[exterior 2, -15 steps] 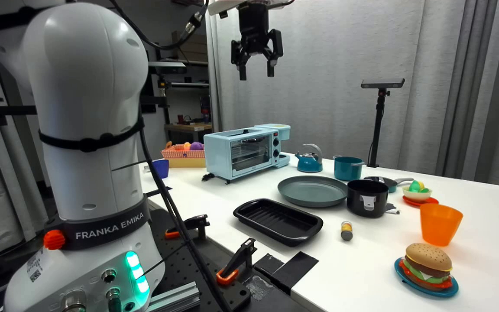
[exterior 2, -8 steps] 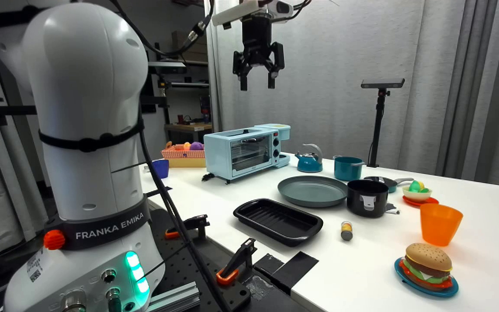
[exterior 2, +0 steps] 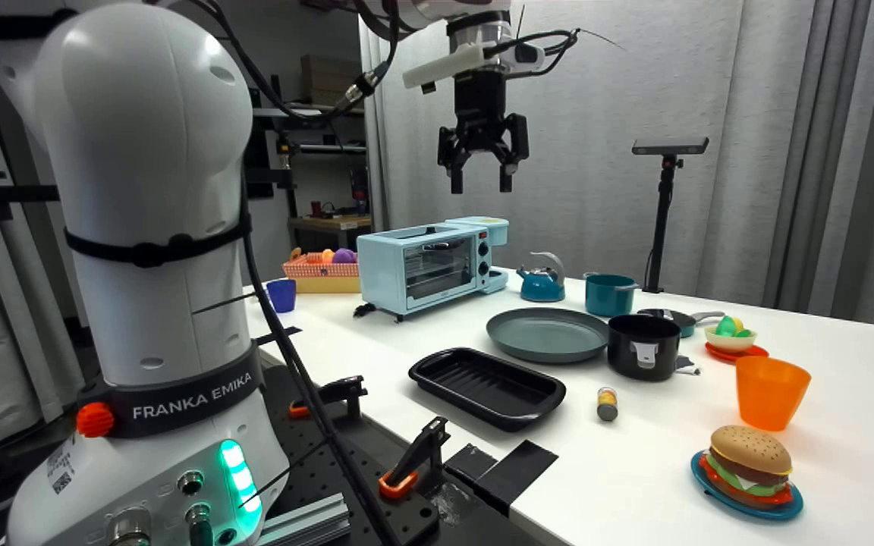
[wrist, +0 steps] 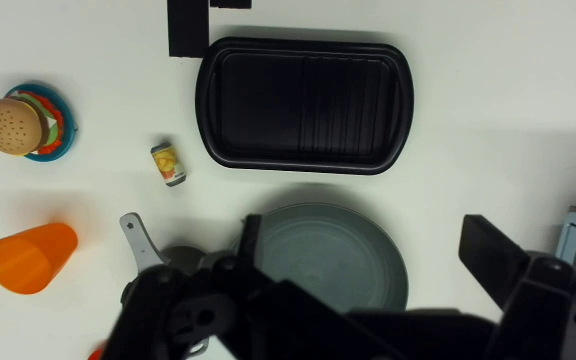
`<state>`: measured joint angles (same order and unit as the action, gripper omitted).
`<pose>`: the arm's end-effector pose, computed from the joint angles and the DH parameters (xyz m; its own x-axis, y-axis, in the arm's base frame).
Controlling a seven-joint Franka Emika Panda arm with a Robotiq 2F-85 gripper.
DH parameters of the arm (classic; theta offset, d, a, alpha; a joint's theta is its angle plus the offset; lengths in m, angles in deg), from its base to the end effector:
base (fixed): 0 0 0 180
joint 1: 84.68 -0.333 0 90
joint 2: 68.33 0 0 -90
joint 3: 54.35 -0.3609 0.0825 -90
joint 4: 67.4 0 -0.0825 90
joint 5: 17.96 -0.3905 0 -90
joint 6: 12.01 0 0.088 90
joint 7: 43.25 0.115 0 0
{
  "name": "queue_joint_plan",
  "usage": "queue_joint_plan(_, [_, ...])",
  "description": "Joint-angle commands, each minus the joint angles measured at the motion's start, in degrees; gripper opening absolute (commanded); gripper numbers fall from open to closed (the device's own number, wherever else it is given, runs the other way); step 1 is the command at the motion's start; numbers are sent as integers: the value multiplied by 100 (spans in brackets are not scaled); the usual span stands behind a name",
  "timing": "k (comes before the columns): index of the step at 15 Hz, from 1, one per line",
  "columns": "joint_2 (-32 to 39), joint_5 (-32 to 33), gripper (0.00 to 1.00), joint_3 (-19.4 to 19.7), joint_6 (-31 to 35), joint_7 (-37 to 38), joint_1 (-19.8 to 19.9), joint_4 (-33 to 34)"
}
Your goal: Pour out the potato chips from the black measuring cup and put them on the grey plate
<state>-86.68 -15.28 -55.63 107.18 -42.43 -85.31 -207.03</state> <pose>0.4249 0.0118 0.4512 0.9985 0.0404 -0.0365 0.0421 -0.9980 0.0475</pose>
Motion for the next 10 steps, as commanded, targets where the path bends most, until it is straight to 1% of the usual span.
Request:
queue_joint_plan(1, [141, 315, 100, 100, 485, 195, 238, -235])
queue_joint_plan(6, [460, 536, 100, 264, 1012, 244, 457, -409])
queue_joint_plan(10, [915, 827, 100, 316, 1507, 419, 598, -314])
